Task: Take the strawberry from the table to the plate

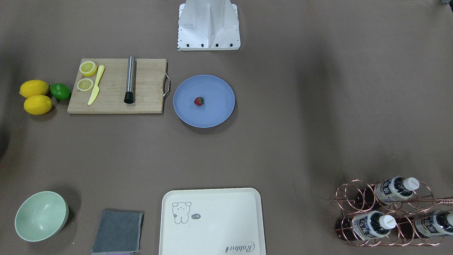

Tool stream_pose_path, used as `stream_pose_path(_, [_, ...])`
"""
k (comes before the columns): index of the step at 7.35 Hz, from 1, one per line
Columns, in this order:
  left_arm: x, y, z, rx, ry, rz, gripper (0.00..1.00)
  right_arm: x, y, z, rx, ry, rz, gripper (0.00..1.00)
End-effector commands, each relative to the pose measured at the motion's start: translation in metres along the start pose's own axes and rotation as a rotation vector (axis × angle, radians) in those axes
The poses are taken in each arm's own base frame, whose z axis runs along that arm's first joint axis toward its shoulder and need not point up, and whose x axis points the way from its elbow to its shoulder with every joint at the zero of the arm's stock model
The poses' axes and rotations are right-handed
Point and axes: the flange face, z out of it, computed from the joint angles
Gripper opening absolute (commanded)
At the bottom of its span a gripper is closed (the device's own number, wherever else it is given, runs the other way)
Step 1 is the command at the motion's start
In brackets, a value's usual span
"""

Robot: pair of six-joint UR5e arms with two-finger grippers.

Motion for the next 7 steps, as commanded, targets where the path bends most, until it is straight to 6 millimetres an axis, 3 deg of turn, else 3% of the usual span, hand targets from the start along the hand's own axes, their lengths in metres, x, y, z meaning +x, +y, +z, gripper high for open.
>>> stream_pose_path(1, [0.001, 0.027, 0.005, -0.002, 0.005, -0.004, 0.98, 0.000, 0.003, 0.001, -0.002, -0.002, 0.001, 1.00])
stream_pose_path(2, [0.005, 0.037, 0.005, 0.021, 0.002, 0.014, 0.98, 0.000, 0.003, 0.001, -0.001, -0.002, 0.000, 1.00])
stream_pose_path(7, [0.034, 0.042, -0.002, 0.048, 0.062, 0.059, 0.98, -0.004, 0.009, -0.002, 0.003, 0.001, -0.003, 1.00])
